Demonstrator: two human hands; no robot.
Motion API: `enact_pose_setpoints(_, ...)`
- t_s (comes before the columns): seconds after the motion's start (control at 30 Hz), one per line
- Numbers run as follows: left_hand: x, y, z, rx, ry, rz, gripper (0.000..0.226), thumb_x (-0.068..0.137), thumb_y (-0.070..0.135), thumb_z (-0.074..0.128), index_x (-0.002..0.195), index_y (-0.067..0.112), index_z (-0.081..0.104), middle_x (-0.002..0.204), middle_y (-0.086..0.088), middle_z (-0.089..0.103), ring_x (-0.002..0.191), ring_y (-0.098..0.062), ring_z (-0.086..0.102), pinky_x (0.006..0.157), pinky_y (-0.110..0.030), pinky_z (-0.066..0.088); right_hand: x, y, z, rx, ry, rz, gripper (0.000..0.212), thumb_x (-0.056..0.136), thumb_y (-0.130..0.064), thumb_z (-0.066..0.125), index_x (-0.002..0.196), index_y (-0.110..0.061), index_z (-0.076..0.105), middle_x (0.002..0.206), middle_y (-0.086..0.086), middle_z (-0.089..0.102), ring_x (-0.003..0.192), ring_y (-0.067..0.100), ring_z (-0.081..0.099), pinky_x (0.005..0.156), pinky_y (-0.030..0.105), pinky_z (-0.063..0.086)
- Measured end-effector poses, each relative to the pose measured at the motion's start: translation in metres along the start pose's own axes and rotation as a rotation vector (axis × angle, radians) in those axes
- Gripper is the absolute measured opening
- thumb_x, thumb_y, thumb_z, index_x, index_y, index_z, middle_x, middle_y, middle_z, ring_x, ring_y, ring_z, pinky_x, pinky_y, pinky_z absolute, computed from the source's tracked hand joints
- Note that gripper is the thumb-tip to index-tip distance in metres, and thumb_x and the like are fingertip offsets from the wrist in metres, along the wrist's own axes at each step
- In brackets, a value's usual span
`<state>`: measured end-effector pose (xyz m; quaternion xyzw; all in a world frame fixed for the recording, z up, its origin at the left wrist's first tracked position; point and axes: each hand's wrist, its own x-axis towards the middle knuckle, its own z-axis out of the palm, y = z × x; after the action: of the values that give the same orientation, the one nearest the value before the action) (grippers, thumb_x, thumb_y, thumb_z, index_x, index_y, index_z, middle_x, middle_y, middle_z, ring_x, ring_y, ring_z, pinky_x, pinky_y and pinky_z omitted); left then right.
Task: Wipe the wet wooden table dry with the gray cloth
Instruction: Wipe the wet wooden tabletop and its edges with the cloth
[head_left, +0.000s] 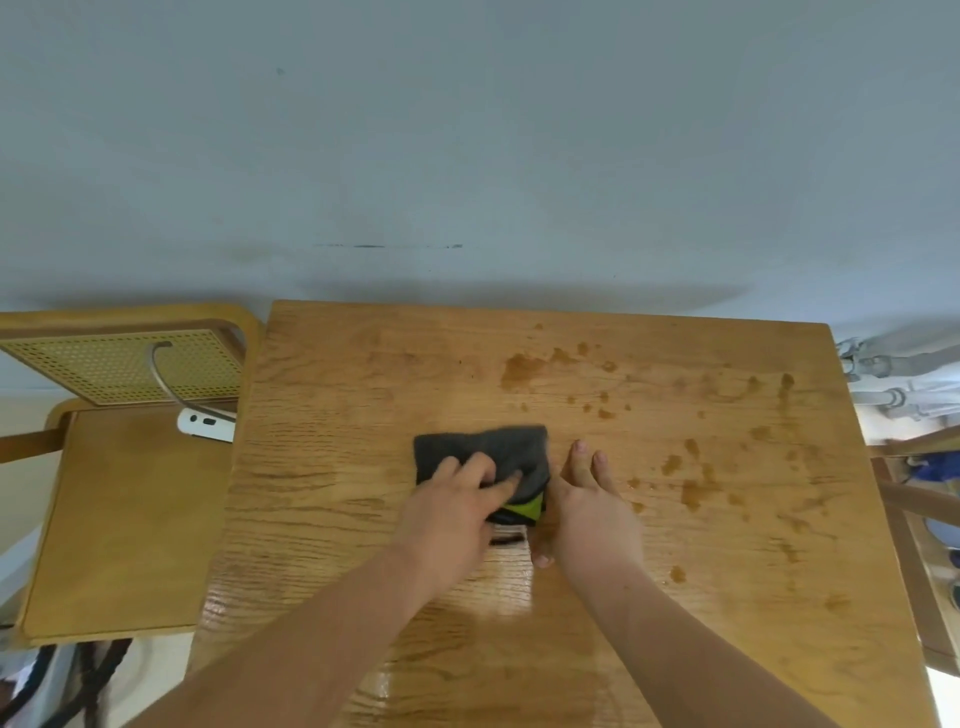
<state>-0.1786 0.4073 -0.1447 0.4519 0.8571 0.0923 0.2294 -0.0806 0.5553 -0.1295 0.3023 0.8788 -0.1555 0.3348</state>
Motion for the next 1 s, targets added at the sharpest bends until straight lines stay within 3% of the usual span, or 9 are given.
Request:
enact_pose_setpoints(0.1,0.006,-0.033,-0.011,0.037,-0.042,0.074,0.064,0.098,0.027,0.058,0.155,0.046,0.034,0.129,0.012,0.037,0.106,-0.015,0.038,0.078,-0.030,0.046,-0.001,0.001,0.000,0.007,-0.011,0.006,0.125,0.080,-0.037,0.087,0.163,-0.037,-0.006,0.170,0.003,-0.024,0.158,0.027,-0.015,0.125,0.046,0.028)
enact_pose_setpoints(0.27,-0.004,-0.017,-0.001,-0.044,0.116,-0.286,0.065,0.096,0.024,0.057,0.155,0.043,0.035,0.126,0.011,0.035,0.104,-0.015,0.037,0.078,-0.030,0.053,-0.001,0.001,0.000,0.023,-0.017,0.013,0.125,0.080,-0.035,0.087,0.163,-0.039,-0.005,0.170,0.002,-0.023,0.158,0.027,-0.016,0.124,0.048,0.029)
enact_pose_setpoints(0.47,-0.020,-0.022,0.002,0.070,-0.130,0.135,0.066,0.100,0.030,0.054,0.156,0.048,0.027,0.132,0.010,0.036,0.108,-0.015,0.038,0.078,-0.029,0.048,-0.001,0.003,0.006,0.047,0.026,-0.010,0.124,0.079,-0.037,0.087,0.163,-0.038,-0.004,0.171,0.003,-0.020,0.158,0.028,-0.014,0.125,0.047,0.028)
enact_pose_setpoints(0.6,-0.015,-0.014,0.003,0.020,0.058,-0.268,0.065,0.098,0.026,0.056,0.154,0.049,0.032,0.129,0.012,0.033,0.105,-0.015,0.036,0.081,-0.031,0.054,-0.009,0.011,0.011,0.149,0.078,-0.067,0.111,0.085,-0.039,0.081,0.163,-0.038,0.002,0.172,-0.002,-0.017,0.159,0.024,-0.011,0.125,0.045,0.027)
enact_pose_setpoints(0.67,-0.020,0.016,0.017,-0.036,0.124,-0.405,0.065,0.100,0.028,0.055,0.159,0.040,0.030,0.128,0.008,0.032,0.104,-0.017,0.037,0.082,-0.030,0.054,-0.018,0.020,0.016,0.292,0.172,-0.110,0.087,0.093,-0.034,0.070,0.163,-0.033,0.019,0.173,-0.004,0.003,0.159,0.021,0.006,0.123,0.039,0.032)
enact_pose_setpoints(0.77,-0.034,0.058,0.035,-0.039,0.020,-0.183,0.067,0.102,0.030,0.052,0.162,0.032,0.023,0.128,0.005,0.031,0.105,-0.018,0.040,0.086,-0.033,0.054,-0.032,0.043,0.024,0.558,0.342,-0.111,0.047,0.097,-0.017,0.059,0.144,-0.026,0.058,0.145,-0.006,0.056,0.134,0.018,0.053,0.097,0.026,0.050)
enact_pose_setpoints(0.87,-0.015,0.056,0.030,0.069,-0.100,0.074,0.066,0.102,0.031,0.051,0.160,0.038,0.021,0.131,0.005,0.032,0.110,-0.021,0.041,0.082,-0.038,0.055,-0.045,0.068,0.028,0.739,0.467,-0.075,0.029,0.100,-0.008,0.056,0.121,-0.019,0.074,0.108,-0.012,0.064,0.104,0.008,0.061,0.078,0.007,0.042)
enact_pose_setpoints(0.93,0.010,0.055,0.026,0.060,-0.059,-0.040,0.063,0.102,0.028,0.052,0.158,0.042,0.026,0.129,0.006,0.033,0.108,-0.021,0.040,0.082,-0.037,0.054,-0.053,0.084,0.022,0.833,0.466,-0.039,0.027,0.104,-0.012,0.051,0.121,-0.017,0.072,0.108,-0.009,0.065,0.100,0.005,0.056,0.077,0.008,0.040)
enact_pose_setpoints(1.0,0.028,0.075,0.029,-0.027,0.060,-0.278,0.061,0.102,0.028,0.053,0.158,0.039,0.031,0.125,0.006,0.033,0.104,-0.021,0.040,0.080,-0.036,0.056,-0.061,0.100,0.018,0.902,0.431,-0.002,0.026,0.109,-0.025,0.045,0.112,-0.017,0.070,0.100,-0.007,0.063,0.094,0.011,0.056,0.076,0.021,0.041)
